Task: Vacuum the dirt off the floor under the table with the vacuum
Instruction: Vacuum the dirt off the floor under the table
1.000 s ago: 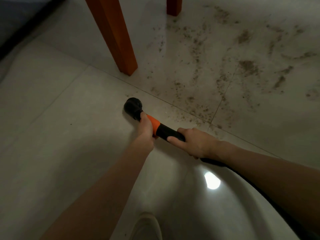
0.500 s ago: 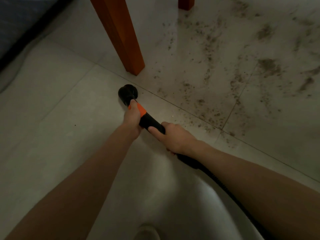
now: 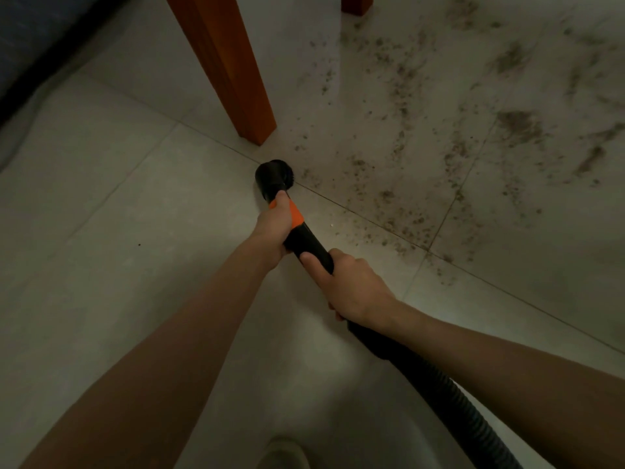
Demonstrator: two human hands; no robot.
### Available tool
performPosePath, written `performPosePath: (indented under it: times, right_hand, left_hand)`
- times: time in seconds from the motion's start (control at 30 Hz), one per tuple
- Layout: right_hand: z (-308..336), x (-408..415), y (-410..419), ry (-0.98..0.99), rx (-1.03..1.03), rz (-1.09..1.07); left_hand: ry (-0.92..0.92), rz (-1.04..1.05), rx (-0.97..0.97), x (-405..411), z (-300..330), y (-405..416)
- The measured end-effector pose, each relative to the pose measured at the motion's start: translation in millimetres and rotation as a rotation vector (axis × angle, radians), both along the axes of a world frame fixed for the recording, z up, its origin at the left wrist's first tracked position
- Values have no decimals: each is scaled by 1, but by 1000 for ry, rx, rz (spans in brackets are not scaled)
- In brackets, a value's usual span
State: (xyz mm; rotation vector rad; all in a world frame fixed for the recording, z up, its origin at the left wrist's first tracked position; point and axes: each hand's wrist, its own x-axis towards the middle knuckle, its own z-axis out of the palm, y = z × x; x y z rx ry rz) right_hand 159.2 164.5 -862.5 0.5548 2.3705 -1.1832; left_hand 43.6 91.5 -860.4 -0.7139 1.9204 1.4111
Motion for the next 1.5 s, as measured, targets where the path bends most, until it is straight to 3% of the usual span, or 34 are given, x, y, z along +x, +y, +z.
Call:
performPosePath:
  times: [0.37,0.63,0.97,1.3,1.5]
  right_hand:
    - [3,9,4,33,177,57]
    - [0,11,-4,3,-93,-115]
    - [3,39,1,4,-113,-214]
    - [17,58,-4,-62,-74,-58]
    - [22,79,-13,-164,-262,-44]
  left_hand:
    - [49,-80,-4,7,0,3]
    - [38,-178,-92,5,11,11]
    - [26,-280,-71,30,18,24]
    - [24,-159,-100,54,12,2]
    - [16,-160,-108,81,12,-14]
